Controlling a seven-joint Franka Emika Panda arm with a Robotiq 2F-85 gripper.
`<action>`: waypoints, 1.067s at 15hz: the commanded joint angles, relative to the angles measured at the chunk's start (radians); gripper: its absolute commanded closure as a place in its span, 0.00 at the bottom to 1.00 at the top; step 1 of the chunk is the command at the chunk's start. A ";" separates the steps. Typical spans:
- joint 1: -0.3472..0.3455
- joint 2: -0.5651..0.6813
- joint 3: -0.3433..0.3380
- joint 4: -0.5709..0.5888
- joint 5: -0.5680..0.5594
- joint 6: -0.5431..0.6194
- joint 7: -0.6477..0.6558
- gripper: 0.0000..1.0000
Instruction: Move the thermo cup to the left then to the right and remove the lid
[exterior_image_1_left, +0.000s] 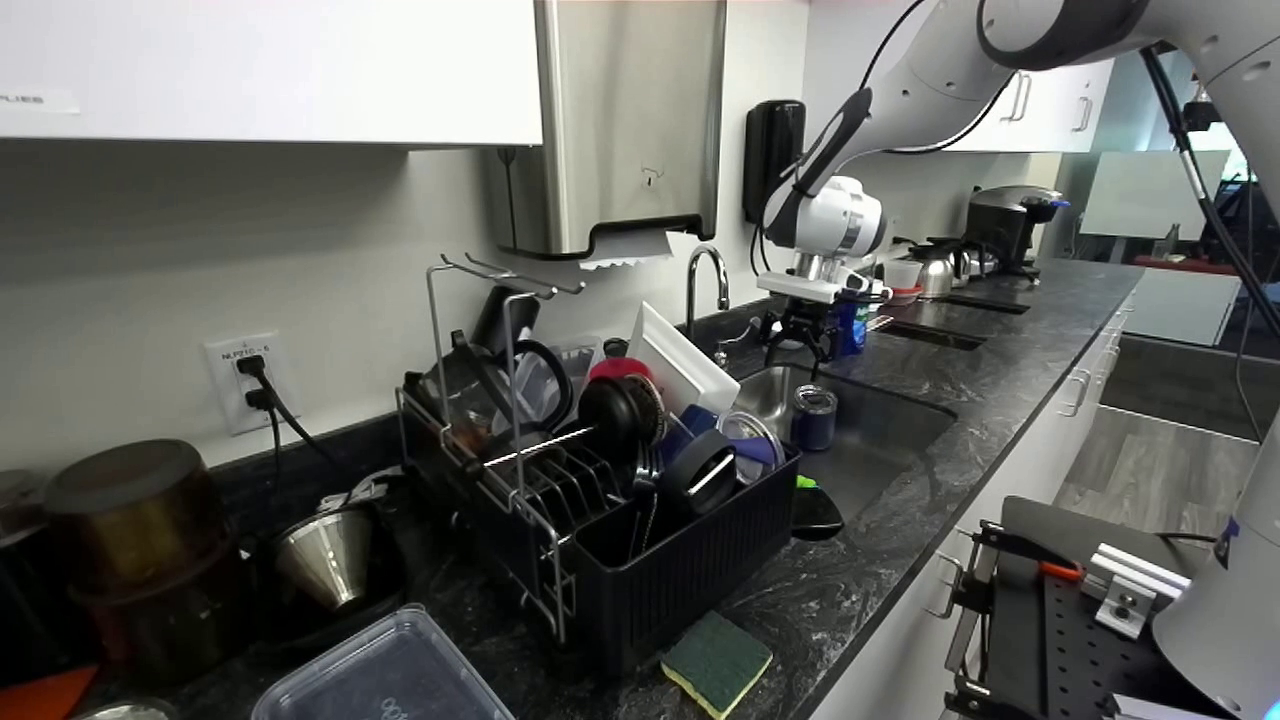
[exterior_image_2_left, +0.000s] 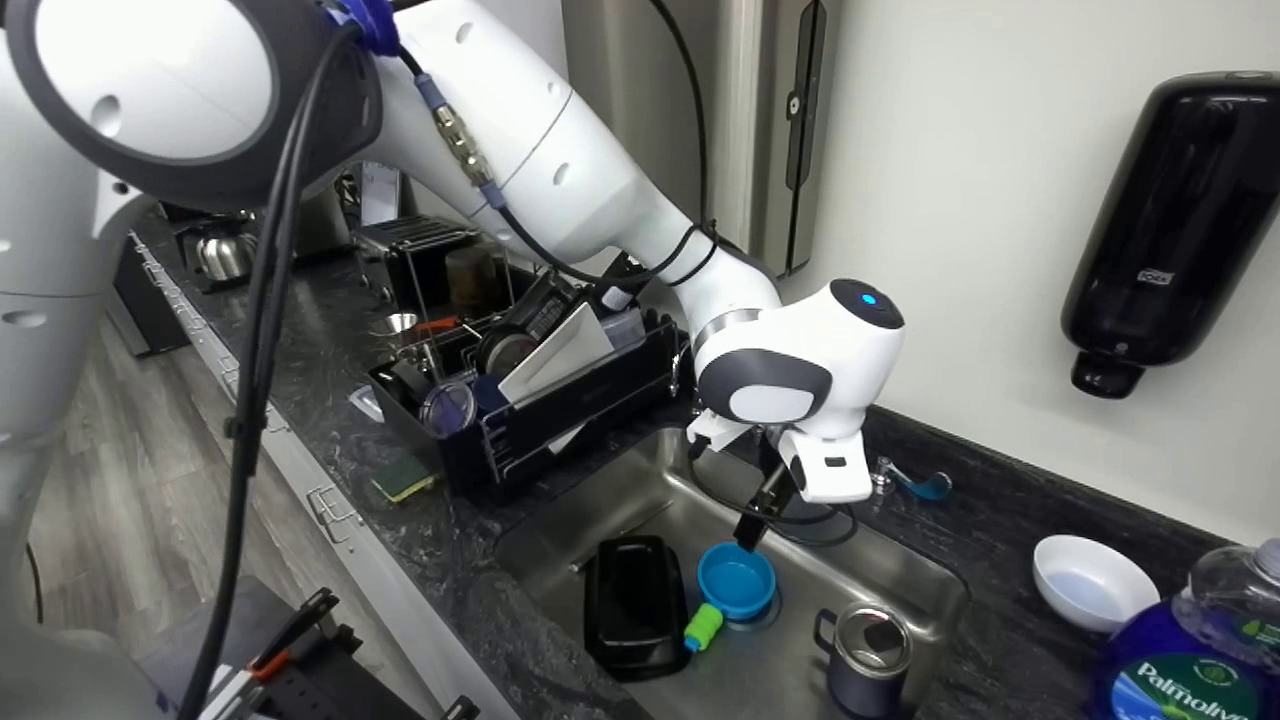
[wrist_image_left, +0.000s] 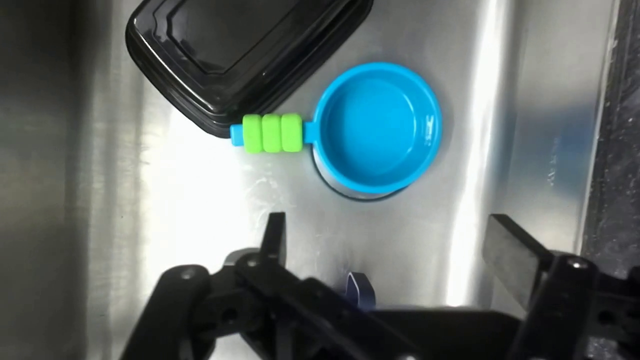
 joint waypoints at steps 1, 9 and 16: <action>0.010 0.059 -0.011 0.063 -0.076 0.007 0.129 0.00; -0.024 0.174 0.005 0.187 -0.128 0.027 0.246 0.00; -0.044 0.328 -0.004 0.344 -0.166 0.004 0.298 0.00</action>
